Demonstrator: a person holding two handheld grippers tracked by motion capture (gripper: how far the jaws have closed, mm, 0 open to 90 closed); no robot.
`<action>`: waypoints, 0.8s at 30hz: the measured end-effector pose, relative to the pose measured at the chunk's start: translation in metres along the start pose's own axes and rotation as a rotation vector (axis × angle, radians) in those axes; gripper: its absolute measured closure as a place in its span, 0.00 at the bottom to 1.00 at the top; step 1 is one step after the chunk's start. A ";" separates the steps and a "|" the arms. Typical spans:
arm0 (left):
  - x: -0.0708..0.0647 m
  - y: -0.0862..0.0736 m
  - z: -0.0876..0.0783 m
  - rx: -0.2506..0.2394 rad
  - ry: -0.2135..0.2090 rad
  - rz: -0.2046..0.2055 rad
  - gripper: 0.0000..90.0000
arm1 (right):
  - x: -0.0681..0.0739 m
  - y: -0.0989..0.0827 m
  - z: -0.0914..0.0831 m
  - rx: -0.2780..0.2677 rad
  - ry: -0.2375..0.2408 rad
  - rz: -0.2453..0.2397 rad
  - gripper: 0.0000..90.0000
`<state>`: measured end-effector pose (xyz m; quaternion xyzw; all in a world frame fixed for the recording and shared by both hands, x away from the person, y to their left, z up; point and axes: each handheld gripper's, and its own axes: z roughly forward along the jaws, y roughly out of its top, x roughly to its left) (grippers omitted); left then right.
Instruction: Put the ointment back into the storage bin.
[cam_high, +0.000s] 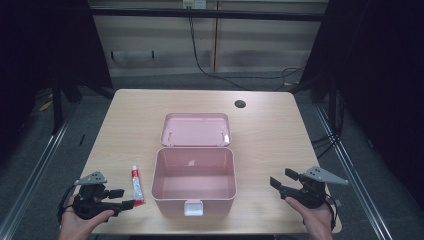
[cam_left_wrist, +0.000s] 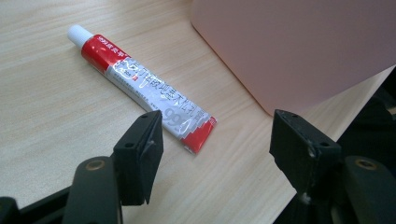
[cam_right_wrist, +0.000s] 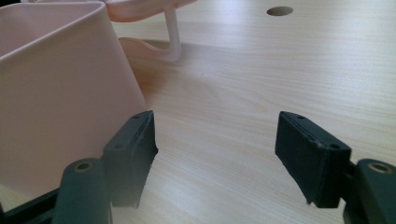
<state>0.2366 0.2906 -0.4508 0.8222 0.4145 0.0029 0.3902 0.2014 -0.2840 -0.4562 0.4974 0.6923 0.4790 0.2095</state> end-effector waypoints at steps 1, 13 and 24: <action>0.000 0.000 0.000 0.000 0.000 0.000 0.39 | 0.000 0.000 0.000 0.000 0.000 0.000 0.34; 0.004 0.019 0.002 0.052 -0.018 -0.026 0.38 | 0.008 0.004 -0.007 -0.011 0.041 0.004 0.38; 0.011 0.048 0.002 0.094 0.008 -0.046 0.42 | 0.010 0.003 -0.005 0.013 0.050 -0.009 0.37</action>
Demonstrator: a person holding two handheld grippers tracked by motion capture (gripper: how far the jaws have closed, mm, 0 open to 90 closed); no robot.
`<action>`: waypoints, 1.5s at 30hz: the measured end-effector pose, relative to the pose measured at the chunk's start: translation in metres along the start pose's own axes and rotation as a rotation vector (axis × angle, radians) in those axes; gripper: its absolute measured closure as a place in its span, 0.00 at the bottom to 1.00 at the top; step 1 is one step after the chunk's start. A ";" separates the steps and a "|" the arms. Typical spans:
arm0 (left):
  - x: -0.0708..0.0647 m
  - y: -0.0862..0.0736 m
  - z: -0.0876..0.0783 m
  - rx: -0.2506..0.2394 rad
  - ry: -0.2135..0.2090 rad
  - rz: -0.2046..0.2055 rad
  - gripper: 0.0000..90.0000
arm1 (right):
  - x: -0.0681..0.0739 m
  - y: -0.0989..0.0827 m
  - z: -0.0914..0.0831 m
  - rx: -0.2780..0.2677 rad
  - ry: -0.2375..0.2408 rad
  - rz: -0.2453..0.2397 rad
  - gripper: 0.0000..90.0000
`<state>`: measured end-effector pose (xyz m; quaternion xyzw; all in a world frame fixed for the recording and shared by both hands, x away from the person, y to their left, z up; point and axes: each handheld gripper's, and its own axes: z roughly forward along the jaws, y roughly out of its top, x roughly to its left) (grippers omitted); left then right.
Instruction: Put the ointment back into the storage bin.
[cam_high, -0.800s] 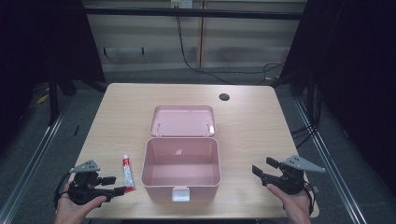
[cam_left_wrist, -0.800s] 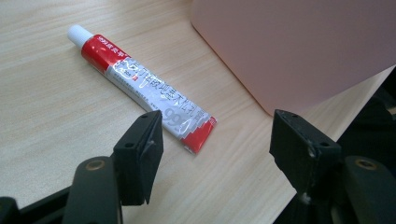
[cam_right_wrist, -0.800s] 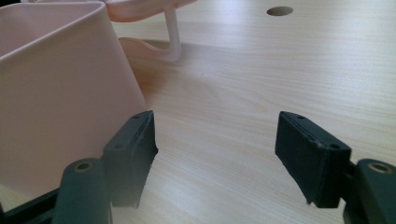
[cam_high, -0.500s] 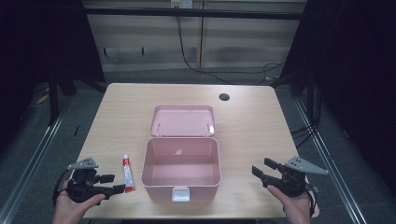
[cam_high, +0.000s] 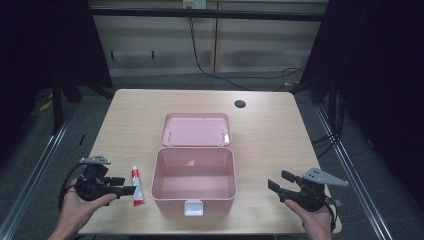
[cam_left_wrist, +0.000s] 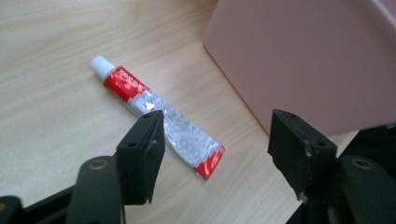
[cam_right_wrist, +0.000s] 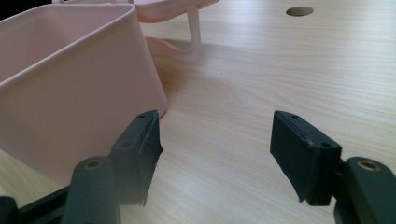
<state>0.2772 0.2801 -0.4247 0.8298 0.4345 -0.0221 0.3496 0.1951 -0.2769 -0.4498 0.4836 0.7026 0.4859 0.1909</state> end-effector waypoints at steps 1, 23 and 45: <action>0.000 0.000 0.000 0.000 0.000 0.000 0.42 | 0.000 0.000 0.000 0.000 0.000 0.000 0.37; 0.030 0.027 0.040 0.174 0.059 -0.084 0.43 | 0.002 -0.001 0.004 0.030 0.022 -0.006 0.37; 0.027 0.032 0.061 0.242 0.108 -0.066 0.55 | -0.001 -0.003 0.007 0.050 0.043 0.032 0.36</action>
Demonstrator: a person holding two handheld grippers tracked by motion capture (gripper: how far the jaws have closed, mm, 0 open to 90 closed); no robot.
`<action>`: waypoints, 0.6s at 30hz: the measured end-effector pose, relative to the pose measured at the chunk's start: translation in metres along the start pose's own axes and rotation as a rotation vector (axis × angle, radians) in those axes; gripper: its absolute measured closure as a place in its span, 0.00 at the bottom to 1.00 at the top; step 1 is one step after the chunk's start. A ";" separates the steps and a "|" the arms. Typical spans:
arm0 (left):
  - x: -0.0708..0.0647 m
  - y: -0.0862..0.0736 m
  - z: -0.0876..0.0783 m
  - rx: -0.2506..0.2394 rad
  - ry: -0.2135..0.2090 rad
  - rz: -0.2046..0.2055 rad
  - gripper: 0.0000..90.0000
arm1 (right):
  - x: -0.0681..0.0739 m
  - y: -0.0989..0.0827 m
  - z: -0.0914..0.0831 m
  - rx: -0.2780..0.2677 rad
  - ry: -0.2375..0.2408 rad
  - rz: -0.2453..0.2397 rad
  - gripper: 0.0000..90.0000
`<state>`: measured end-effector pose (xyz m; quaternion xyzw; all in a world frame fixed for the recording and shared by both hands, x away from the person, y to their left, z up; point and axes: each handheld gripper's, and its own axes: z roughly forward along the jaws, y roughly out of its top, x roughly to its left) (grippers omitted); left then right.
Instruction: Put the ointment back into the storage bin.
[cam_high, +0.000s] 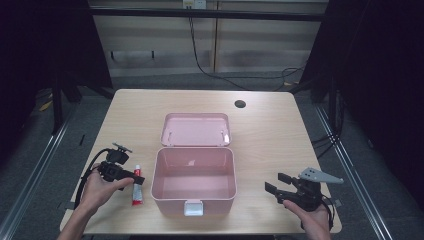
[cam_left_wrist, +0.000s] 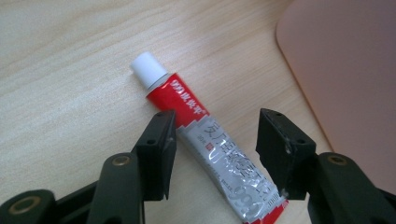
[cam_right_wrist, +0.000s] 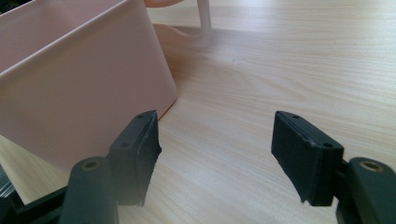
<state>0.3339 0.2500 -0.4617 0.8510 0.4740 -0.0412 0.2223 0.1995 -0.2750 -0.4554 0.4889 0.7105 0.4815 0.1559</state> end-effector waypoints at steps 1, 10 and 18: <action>-0.001 0.000 0.003 0.018 0.009 0.018 0.56 | -0.001 0.000 0.000 -0.006 0.006 0.010 0.36; -0.008 0.001 0.011 0.054 0.024 0.047 0.63 | 0.000 0.000 0.000 -0.005 0.005 0.010 0.35; -0.010 0.003 0.012 0.075 0.039 0.087 0.74 | 0.000 0.000 0.000 -0.002 0.008 0.005 0.35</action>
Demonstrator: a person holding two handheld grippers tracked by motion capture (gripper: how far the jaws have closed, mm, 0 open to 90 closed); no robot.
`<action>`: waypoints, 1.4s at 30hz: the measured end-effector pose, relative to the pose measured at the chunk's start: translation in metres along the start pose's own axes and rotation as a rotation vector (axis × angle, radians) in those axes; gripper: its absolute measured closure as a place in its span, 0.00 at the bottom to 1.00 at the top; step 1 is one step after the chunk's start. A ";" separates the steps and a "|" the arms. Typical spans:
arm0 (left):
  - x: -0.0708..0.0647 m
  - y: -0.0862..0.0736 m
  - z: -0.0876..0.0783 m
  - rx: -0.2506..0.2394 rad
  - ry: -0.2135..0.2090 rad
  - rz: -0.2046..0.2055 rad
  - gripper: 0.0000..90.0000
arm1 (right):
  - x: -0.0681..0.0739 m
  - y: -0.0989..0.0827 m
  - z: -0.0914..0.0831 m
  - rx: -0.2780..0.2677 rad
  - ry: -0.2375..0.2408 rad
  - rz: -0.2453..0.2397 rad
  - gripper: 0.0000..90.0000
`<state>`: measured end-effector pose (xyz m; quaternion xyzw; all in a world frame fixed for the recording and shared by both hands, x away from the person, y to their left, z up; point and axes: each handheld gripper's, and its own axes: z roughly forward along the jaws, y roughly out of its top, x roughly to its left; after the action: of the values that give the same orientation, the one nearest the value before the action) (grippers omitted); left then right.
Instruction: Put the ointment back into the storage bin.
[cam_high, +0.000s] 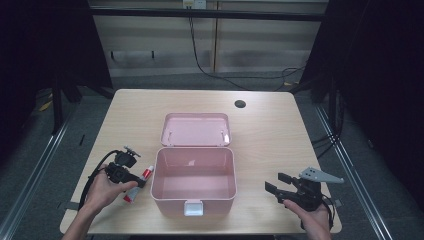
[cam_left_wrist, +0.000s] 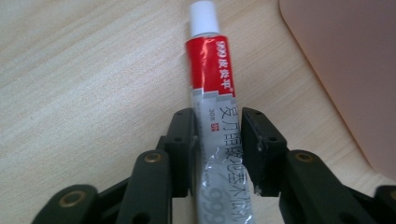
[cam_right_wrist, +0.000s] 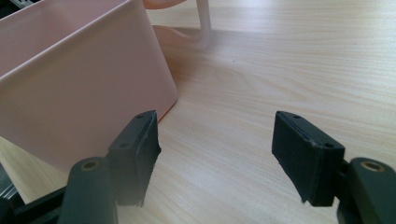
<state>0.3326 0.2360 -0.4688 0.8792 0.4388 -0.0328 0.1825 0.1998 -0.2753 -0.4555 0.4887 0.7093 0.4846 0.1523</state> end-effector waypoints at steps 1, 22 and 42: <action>0.001 0.000 0.000 0.002 0.000 0.002 0.74 | 0.000 0.000 0.000 0.001 0.000 0.000 0.35; -0.005 0.018 0.003 0.132 0.045 0.073 0.78 | 0.001 0.000 0.002 0.024 0.019 -0.003 0.35; 0.005 0.015 -0.009 0.125 -0.021 0.082 0.79 | 0.000 0.000 0.003 0.024 0.015 0.003 0.35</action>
<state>0.3469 0.2348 -0.4576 0.9058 0.3976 -0.0618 0.1329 0.2013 -0.2735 -0.4569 0.4878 0.7154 0.4801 0.1404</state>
